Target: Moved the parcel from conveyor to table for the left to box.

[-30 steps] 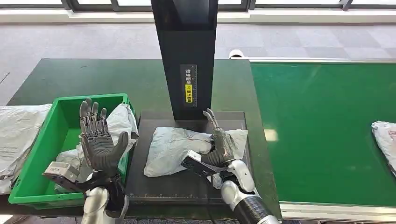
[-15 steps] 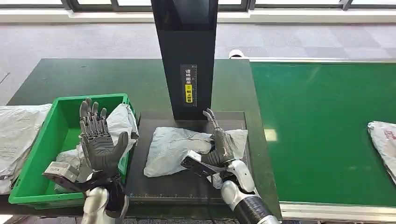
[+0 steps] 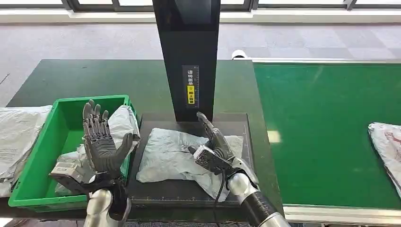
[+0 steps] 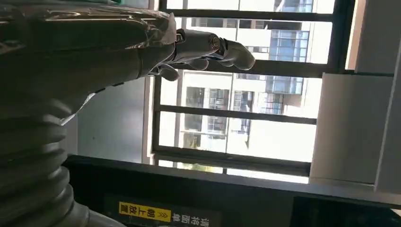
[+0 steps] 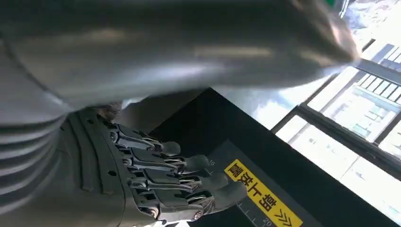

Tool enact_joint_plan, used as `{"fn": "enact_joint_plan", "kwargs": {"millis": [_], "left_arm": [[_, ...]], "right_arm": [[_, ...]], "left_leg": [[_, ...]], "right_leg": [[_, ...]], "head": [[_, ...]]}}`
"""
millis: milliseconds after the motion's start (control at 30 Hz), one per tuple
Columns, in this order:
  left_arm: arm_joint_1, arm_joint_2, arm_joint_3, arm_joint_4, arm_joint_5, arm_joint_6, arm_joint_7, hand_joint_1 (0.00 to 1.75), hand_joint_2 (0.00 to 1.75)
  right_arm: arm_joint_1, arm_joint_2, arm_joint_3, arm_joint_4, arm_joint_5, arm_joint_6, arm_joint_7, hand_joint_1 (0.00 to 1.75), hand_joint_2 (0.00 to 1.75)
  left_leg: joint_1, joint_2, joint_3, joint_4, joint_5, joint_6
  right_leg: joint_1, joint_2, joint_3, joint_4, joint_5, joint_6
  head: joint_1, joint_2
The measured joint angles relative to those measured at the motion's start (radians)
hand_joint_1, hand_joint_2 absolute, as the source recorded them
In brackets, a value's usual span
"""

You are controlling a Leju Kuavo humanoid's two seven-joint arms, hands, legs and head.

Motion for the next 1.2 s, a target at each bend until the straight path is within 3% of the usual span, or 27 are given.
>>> {"fn": "enact_joint_plan", "kwargs": {"millis": [833, 867, 1000, 1200], "left_arm": [[-0.001, 0.000, 0.000, 0.008, -0.039, 0.023, 0.000, 0.00, 1.75], [-0.001, 0.001, -0.001, 0.008, -0.059, 0.032, 0.000, 0.00, 1.75], [-0.001, 0.011, -0.018, 0.011, -0.174, 0.047, 0.021, 0.00, 1.75], [0.005, 0.025, -0.022, 0.030, -0.294, 0.061, 0.047, 0.00, 1.75]], "right_arm": [[0.006, -0.006, -0.011, -0.048, -0.038, -0.024, 0.003, 0.00, 0.00], [0.008, -0.007, -0.011, -0.057, -0.039, -0.034, 0.004, 0.00, 1.75], [0.026, -0.011, -0.018, -0.103, -0.026, -0.155, -0.014, 0.00, 1.75], [0.096, -0.027, -0.035, -0.286, 0.069, -0.495, -0.031, 0.00, 1.75]], "left_leg": [[0.000, 0.000, 0.000, 0.000, 0.000, 0.000], [0.000, 0.000, 0.000, 0.000, 0.000, 0.000], [0.000, 0.000, 0.000, 0.000, 0.000, 0.000], [0.000, 0.000, 0.000, 0.000, -0.001, -0.001]], "right_leg": [[0.000, 0.000, 0.000, 0.000, 0.000, 0.000], [0.000, 0.000, 0.000, 0.000, 0.000, 0.000], [0.000, 0.000, 0.000, 0.000, 0.000, 0.000], [0.000, 0.000, 0.000, 0.000, 0.000, 0.000]], "head": [[0.000, 0.000], [0.000, 0.000], [0.000, 0.000], [0.000, 0.000]]}}
